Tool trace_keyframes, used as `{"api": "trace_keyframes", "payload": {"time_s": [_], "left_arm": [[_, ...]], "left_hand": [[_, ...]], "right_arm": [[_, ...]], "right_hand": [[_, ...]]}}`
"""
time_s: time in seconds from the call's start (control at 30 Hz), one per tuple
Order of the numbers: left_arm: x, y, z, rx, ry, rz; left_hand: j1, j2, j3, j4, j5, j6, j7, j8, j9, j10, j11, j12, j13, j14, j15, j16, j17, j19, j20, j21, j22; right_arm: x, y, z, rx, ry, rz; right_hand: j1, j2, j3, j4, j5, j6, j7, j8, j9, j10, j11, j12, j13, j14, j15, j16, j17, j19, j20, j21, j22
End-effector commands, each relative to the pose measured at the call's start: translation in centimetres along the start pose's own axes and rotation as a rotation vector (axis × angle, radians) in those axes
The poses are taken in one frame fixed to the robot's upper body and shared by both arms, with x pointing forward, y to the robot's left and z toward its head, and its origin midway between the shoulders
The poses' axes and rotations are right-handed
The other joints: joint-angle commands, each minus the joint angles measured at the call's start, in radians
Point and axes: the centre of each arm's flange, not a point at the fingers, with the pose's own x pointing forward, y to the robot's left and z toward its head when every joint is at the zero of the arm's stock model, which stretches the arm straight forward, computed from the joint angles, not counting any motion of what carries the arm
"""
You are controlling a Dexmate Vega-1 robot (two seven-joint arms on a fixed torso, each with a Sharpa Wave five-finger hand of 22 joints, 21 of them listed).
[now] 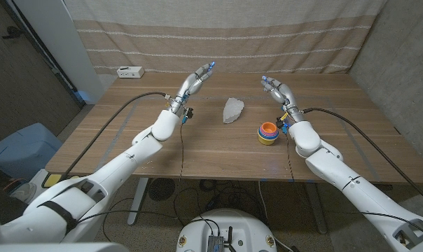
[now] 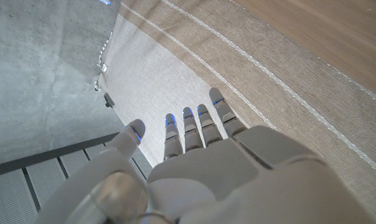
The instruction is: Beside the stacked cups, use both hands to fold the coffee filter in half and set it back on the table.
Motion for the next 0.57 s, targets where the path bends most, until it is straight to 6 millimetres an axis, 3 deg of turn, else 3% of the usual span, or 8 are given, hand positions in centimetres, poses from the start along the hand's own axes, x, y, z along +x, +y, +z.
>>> {"api": "trace_keyframes", "payload": {"time_s": [0.03, 0.2, 0.33, 0.43, 0.57], "left_arm": [[-1.6, 2.2, -2.8, -0.136, 0.026, 0.110], [-2.1, 2.7, -3.5, -0.172, 0.033, 0.146], [-2.6, 3.2, -3.9, -0.184, 0.044, 0.154], [-2.8, 3.4, -4.4, -0.186, 0.053, 0.139], [-3.3, 3.4, -4.9, -0.215, 0.074, 0.151]], "left_hand": [[0.023, 0.053, 0.025, 0.009, 0.008, -0.010, 0.030, -0.006, 0.000, -0.013, 0.010, -0.008, -0.008, -0.022, 0.004, -0.005, 0.004, 0.008, -0.032, -0.006, -0.001], [0.024, 0.046, 0.028, 0.018, 0.006, -0.016, 0.031, -0.007, 0.001, -0.018, 0.009, -0.010, -0.011, -0.024, 0.000, -0.001, 0.007, 0.014, -0.039, -0.008, -0.002], [0.008, 0.016, 0.009, 0.030, -0.003, -0.014, 0.026, -0.004, 0.001, -0.014, 0.003, -0.008, -0.014, -0.021, -0.002, 0.003, 0.009, 0.024, -0.046, -0.011, -0.003], [0.002, 0.003, 0.002, 0.031, -0.006, -0.010, 0.023, -0.003, 0.000, -0.007, 0.001, -0.005, -0.015, -0.014, -0.006, 0.005, 0.008, 0.032, -0.044, -0.011, -0.003], [-0.001, -0.001, 0.000, 0.032, -0.007, -0.009, 0.022, -0.002, 0.000, -0.007, 0.002, -0.005, -0.016, -0.013, -0.007, 0.005, 0.006, 0.031, -0.043, -0.014, -0.004]], "right_arm": [[0.6, 0.2, -1.5, 0.207, -0.023, -0.051], [0.8, 0.0, -2.1, 0.270, -0.042, -0.095], [0.8, 0.5, -0.2, 0.208, -0.042, -0.101], [0.5, 1.7, 1.5, 0.148, -0.057, -0.087], [0.1, 3.2, 2.9, 0.146, -0.085, -0.082]], "right_hand": [[0.003, 0.034, 0.033, 0.000, 0.006, 0.008, 0.027, 0.005, 0.002, 0.008, 0.000, 0.005, 0.002, 0.012, -0.013, -0.004, 0.000, 0.023, -0.032, 0.009, 0.000], [-0.016, 0.031, 0.035, 0.022, 0.003, 0.007, 0.039, 0.005, 0.002, 0.003, 0.004, 0.003, 0.003, 0.002, -0.007, -0.008, 0.003, 0.019, -0.029, 0.005, 0.000], [-0.045, 0.017, 0.025, 0.044, -0.001, 0.006, 0.049, 0.004, 0.003, 0.005, 0.019, 0.003, 0.002, 0.002, 0.008, -0.010, 0.005, 0.014, -0.020, 0.001, -0.001], [-0.050, 0.012, 0.024, 0.046, -0.001, 0.006, 0.048, 0.005, 0.002, 0.010, 0.020, 0.005, 0.002, 0.007, 0.008, -0.010, 0.004, 0.016, -0.017, 0.002, -0.001], [-0.039, 0.012, 0.033, 0.032, 0.000, 0.013, 0.042, 0.007, 0.002, 0.015, 0.018, 0.006, 0.002, 0.011, 0.008, -0.013, -0.002, 0.017, -0.015, 0.001, -0.001]]}}
